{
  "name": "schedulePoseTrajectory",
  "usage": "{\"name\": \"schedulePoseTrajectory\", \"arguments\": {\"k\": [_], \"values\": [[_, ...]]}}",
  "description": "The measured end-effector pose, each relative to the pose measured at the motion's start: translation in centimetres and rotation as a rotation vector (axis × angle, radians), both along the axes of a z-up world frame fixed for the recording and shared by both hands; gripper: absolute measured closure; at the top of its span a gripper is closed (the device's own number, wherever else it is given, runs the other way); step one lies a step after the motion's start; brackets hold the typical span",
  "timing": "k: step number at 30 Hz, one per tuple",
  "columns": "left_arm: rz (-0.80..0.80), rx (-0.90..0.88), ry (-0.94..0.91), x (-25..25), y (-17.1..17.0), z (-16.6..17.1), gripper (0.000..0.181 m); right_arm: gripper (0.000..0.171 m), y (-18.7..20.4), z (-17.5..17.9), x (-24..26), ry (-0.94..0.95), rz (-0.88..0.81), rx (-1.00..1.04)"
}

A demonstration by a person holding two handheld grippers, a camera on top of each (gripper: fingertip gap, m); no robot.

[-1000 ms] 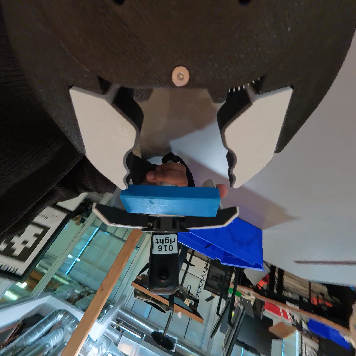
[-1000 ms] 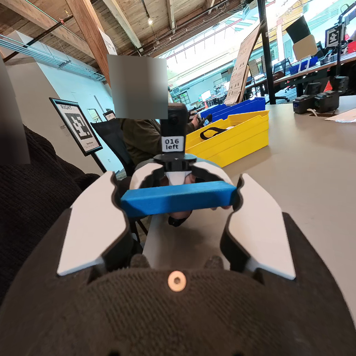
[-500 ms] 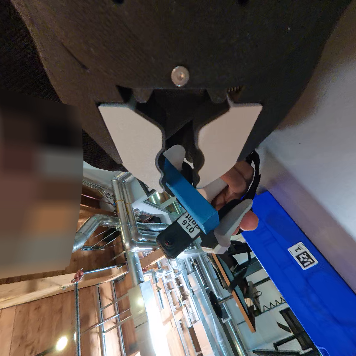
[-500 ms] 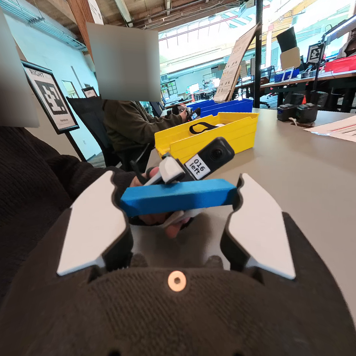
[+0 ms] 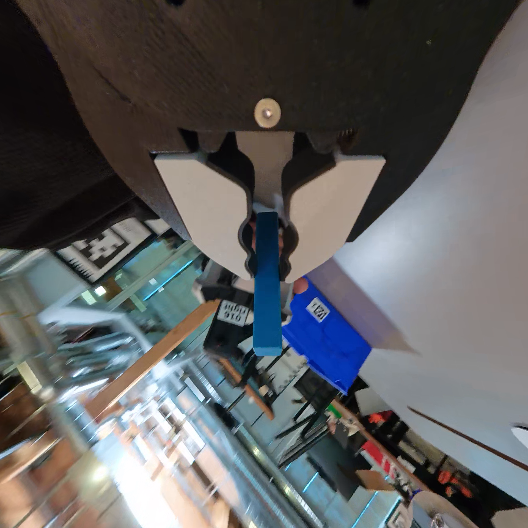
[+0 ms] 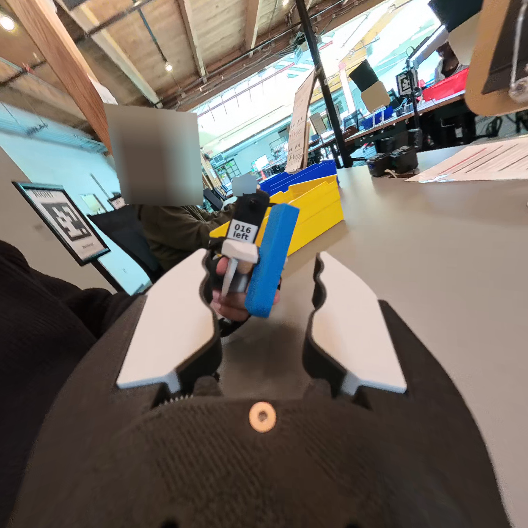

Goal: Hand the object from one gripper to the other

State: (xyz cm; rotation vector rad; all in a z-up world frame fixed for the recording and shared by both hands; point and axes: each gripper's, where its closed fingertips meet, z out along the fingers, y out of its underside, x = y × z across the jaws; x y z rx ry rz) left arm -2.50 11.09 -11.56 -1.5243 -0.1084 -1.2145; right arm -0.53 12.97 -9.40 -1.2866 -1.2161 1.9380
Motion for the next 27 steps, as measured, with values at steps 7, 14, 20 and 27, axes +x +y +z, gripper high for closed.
{"name": "schedulePoseTrajectory", "arguments": {"k": [7, 14, 20, 27], "values": [[-0.139, 0.013, 0.283, 4.2, -0.7, -1.5, 0.165, 0.117, 0.3, -0.3, 0.3, -0.041, 0.062, -0.096], [-0.204, 0.024, 0.280, 5.4, -1.1, -1.5, 0.164, 0.154, -1.8, -0.4, 0.8, -0.052, 0.171, -0.022], [-0.168, 0.033, 0.181, 4.7, -0.8, -0.8, 0.145, 0.154, -1.2, 0.2, 0.9, -0.015, 0.118, -0.003], [-0.293, -0.196, -0.153, 5.1, -0.4, -2.5, 0.123, 0.154, 1.5, 2.5, 1.8, 0.128, -0.058, 0.004]]}}
